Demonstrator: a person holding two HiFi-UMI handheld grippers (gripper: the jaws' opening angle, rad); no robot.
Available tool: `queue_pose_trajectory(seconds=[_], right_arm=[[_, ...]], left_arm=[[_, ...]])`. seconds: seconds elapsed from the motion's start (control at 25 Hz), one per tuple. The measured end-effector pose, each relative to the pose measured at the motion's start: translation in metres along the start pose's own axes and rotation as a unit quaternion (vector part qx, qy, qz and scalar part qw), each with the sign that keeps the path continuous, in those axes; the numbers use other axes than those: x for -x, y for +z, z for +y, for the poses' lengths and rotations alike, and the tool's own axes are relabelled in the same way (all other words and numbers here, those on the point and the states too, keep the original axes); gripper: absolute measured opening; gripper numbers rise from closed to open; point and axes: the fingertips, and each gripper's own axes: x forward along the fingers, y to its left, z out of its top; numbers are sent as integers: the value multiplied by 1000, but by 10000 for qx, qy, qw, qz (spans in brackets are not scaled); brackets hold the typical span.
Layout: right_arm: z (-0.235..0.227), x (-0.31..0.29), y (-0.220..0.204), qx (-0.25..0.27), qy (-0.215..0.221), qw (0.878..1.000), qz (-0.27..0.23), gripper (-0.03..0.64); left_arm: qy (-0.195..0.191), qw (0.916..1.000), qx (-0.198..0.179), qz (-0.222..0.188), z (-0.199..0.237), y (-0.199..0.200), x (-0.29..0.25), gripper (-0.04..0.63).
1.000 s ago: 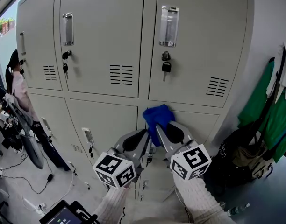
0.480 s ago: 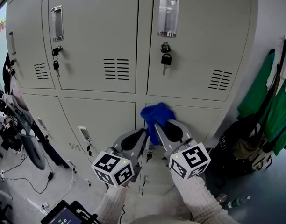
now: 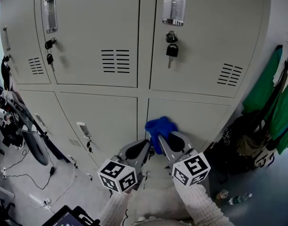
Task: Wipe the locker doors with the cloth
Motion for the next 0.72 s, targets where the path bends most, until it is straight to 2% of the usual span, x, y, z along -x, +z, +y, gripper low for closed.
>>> queue_pose_trajectory(seconds=[0.16, 0.36, 0.6, 0.72], right_arm=[[-2, 5, -25, -245, -79, 9995, 171, 57], [-5, 12, -67, -473, -139, 9969, 615, 57], [-6, 17, -101, -469, -146, 9948, 889, 57], [-5, 19, -120, -526, -175, 9929, 1054, 57]], left_arm=[[74, 9997, 91, 202, 0, -24, 1, 6], [122, 9985, 324, 422, 0, -51, 0, 7], [216, 9967, 451, 639, 0, -77, 2, 7], [253, 9950, 655, 717, 2, -93, 0, 7]])
